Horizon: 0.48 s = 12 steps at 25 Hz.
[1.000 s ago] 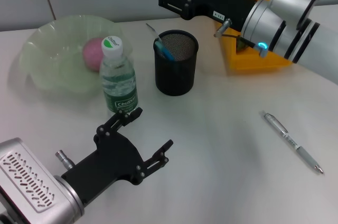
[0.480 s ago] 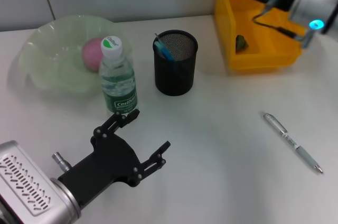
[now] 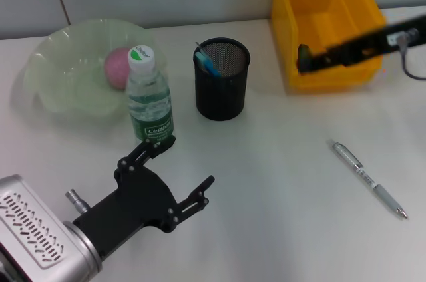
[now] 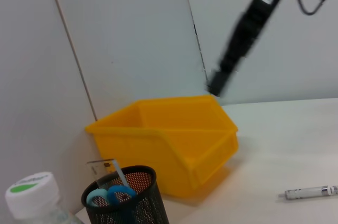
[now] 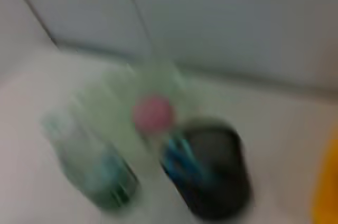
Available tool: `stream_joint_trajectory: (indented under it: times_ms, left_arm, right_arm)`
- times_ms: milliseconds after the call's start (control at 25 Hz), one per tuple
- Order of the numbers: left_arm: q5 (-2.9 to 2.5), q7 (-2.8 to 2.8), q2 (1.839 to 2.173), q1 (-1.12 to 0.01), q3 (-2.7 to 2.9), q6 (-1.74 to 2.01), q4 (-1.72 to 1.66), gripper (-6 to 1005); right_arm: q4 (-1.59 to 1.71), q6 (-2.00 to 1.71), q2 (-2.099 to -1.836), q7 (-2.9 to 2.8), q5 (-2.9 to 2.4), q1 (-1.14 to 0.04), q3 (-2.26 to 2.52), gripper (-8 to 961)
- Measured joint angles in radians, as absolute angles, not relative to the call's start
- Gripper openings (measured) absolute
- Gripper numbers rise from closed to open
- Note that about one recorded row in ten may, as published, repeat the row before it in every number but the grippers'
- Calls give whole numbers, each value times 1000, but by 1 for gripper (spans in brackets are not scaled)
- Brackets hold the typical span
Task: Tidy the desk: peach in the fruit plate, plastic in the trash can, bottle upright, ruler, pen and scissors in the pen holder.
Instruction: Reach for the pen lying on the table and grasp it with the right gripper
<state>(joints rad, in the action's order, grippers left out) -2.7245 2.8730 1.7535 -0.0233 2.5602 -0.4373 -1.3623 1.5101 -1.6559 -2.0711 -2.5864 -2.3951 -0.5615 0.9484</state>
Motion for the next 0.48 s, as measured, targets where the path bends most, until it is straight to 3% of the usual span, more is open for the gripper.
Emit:
stream_joint_trajectory:
  times_ms: [200, 480]
  left_arm:
    - [-2724, 2872, 1755, -28, 2560, -437, -1359, 811]
    - [-2725, 2869, 1758, -29, 2560, -445, -1358, 811]
  right_arm:
    - [1528, -1821, -2067, -2676, -2596, -639, 952, 827]
    - [1496, -1873, -2071, -2690, -2698, -658, 960, 826]
